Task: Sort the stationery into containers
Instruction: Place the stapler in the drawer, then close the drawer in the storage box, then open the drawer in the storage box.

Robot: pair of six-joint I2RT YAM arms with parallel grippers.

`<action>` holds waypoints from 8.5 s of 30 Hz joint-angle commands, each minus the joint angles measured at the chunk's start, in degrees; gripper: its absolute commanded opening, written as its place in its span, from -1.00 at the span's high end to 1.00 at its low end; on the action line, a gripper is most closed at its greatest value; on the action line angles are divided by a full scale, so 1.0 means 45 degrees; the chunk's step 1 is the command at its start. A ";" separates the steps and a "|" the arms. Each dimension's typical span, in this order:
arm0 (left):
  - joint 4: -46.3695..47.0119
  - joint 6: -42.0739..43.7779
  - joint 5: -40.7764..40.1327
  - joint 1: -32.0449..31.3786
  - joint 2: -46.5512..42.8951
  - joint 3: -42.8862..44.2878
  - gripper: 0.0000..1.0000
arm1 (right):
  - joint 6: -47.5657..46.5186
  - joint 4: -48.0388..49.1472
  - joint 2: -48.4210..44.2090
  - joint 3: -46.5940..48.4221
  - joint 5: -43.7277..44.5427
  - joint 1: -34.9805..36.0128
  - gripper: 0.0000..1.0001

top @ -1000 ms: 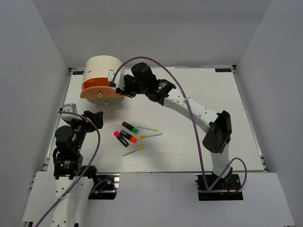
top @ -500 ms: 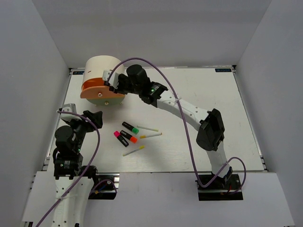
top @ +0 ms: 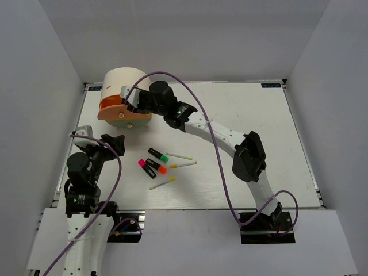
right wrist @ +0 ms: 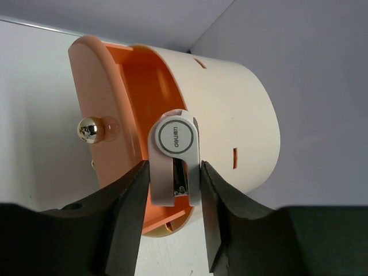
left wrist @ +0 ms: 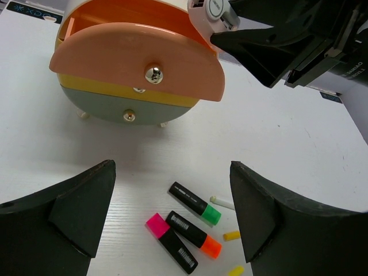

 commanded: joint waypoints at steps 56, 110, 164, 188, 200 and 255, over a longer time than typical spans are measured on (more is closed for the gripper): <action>0.4201 0.0306 0.0802 0.0061 0.8297 0.2049 -0.39 | 0.4684 -0.2122 -1.4497 -1.4743 -0.2182 -0.1130 0.66; 0.7072 -0.0710 0.0546 0.0061 1.2146 0.3808 -0.30 | 0.4547 -0.1712 -1.4556 -1.5289 -0.1713 -0.1110 0.58; 0.8457 -0.1081 0.0273 -0.0056 1.2791 0.1621 -0.21 | 0.4489 -0.1576 -1.4458 -1.5446 -0.1811 -0.1110 0.58; 1.0002 -0.1198 -0.0333 -0.0056 1.3551 0.1035 -0.14 | 0.4469 -0.1576 -1.4360 -1.5465 -0.1772 -0.1129 0.58; 1.0627 -0.1198 -0.0333 -0.0056 1.3787 0.1035 -0.07 | 0.4449 -0.1556 -1.4321 -1.5485 -0.1772 -0.1129 0.58; 0.9612 -0.1549 -0.0567 -0.0173 0.9901 -0.1737 0.29 | 0.4488 -0.1596 -1.4224 -1.5485 -0.1928 -0.1091 0.49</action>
